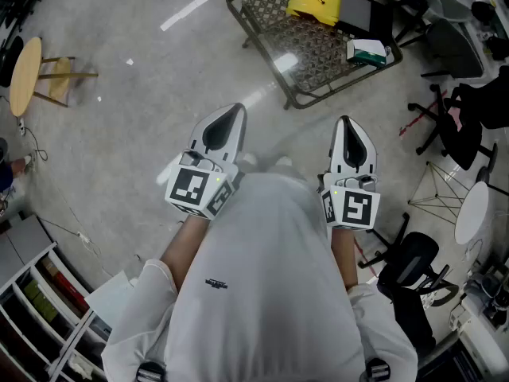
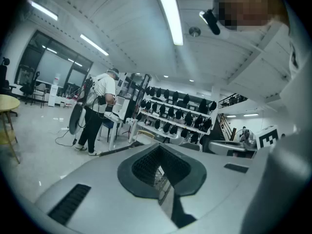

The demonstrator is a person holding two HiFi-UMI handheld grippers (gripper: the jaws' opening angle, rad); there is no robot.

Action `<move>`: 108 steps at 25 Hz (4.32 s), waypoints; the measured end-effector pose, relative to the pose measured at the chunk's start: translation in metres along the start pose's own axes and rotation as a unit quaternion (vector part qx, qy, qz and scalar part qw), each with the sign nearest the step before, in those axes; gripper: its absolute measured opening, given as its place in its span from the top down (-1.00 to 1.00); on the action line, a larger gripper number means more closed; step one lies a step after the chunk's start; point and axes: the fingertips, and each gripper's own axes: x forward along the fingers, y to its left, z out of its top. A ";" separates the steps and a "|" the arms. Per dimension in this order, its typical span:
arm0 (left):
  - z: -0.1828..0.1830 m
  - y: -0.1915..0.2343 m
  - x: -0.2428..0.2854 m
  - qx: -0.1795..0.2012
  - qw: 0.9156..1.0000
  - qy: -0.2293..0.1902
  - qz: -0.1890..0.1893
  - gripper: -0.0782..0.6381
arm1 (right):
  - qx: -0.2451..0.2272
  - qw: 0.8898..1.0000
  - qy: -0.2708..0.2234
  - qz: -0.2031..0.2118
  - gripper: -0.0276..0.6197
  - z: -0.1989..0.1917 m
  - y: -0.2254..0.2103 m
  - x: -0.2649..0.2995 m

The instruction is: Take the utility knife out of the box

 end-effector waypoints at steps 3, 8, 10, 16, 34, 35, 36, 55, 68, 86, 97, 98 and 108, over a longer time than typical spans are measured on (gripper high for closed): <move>0.000 -0.032 -0.010 -0.011 1.000 0.002 -0.006 0.78 | -0.002 1.000 -0.003 0.004 0.92 0.006 -0.002 -0.024; -0.014 -0.059 -0.015 -0.006 1.000 0.023 -0.007 0.78 | 0.009 1.000 -0.009 0.001 0.92 0.001 -0.019 -0.042; -0.016 -0.070 -0.017 -0.002 1.000 0.024 0.001 0.78 | 0.018 1.000 -0.008 0.004 0.92 -0.003 -0.026 -0.050; -0.022 -0.092 -0.013 -0.001 1.000 0.025 0.014 0.78 | 0.025 0.999 -0.021 0.021 0.92 -0.003 -0.044 -0.060; -0.033 -0.104 0.015 -0.022 0.998 0.009 0.060 0.78 | 0.054 0.995 -0.032 0.072 0.91 -0.019 -0.083 -0.032; -0.029 -0.099 0.018 -0.022 0.998 0.007 0.061 0.78 | 0.052 0.995 -0.031 0.073 0.92 -0.018 -0.081 -0.027; -0.026 -0.093 0.021 -0.023 0.998 0.004 0.062 0.78 | 0.049 0.996 -0.030 0.074 0.92 -0.018 -0.080 -0.021; 0.064 0.167 0.183 -0.016 0.999 0.043 -0.003 0.78 | 0.079 0.996 0.036 -0.017 0.92 -0.004 -0.038 0.259; 0.131 0.254 0.262 -0.001 0.997 0.038 -0.073 0.78 | 0.095 0.992 0.034 -0.078 0.92 0.030 -0.024 0.360; 0.120 0.210 0.333 0.000 0.995 0.057 -0.078 0.78 | 0.087 0.993 0.012 -0.077 0.92 0.025 -0.102 0.388; 0.095 0.208 0.387 -0.004 0.993 0.090 -0.071 0.78 | 0.077 0.994 0.048 -0.053 0.91 -0.009 -0.138 0.435; 0.091 0.209 0.394 -0.002 0.993 0.094 -0.072 0.78 | 0.075 0.995 0.050 -0.049 0.91 -0.013 -0.140 0.441; 0.059 0.203 0.450 -0.009 0.990 0.119 -0.079 0.78 | 0.052 0.994 0.099 -0.014 0.91 -0.065 -0.160 0.486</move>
